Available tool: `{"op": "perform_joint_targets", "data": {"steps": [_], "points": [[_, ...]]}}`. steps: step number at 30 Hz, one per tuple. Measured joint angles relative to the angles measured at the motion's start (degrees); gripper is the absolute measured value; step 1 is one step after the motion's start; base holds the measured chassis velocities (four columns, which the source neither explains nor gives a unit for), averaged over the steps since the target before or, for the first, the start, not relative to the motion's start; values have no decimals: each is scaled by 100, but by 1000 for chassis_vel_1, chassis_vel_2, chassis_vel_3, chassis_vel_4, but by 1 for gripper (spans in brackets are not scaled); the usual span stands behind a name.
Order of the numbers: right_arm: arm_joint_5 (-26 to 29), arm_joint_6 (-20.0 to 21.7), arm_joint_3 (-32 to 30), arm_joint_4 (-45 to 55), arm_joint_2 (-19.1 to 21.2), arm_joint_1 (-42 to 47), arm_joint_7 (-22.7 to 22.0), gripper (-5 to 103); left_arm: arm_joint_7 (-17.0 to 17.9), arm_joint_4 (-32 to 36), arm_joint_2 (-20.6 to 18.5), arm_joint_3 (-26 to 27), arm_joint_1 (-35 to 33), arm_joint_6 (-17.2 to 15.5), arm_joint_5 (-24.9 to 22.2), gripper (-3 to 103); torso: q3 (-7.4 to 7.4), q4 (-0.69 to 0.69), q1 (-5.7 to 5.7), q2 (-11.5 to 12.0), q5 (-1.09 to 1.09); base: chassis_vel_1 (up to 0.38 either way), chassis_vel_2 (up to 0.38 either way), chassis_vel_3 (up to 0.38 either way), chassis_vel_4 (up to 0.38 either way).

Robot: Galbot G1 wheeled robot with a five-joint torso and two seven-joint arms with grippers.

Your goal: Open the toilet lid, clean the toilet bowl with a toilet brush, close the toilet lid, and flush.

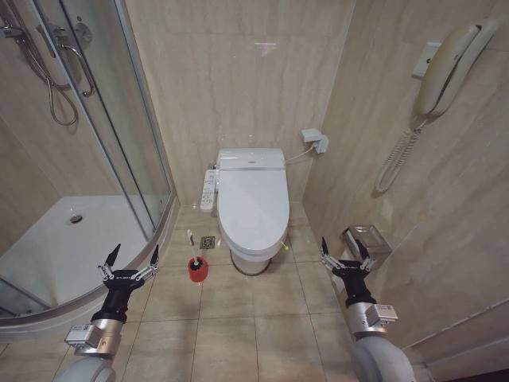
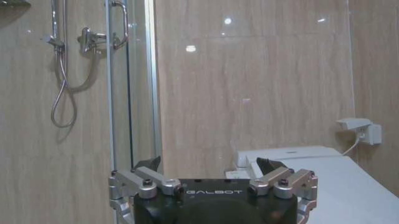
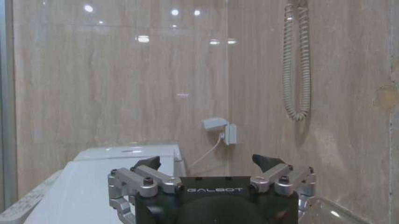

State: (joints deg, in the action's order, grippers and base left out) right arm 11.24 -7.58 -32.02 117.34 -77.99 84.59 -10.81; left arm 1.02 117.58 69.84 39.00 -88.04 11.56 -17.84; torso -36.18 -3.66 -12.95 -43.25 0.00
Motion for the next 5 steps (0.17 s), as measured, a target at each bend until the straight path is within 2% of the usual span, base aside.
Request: {"op": "perform_joint_targets", "data": {"steps": [5], "points": [[0, 0, 0, 0, 0, 0, 0, 100, 0, 0, 0, 0, 0, 0, 0, 100, 0, 0, 0, 0, 0, 0, 0, 0, 0]]}}
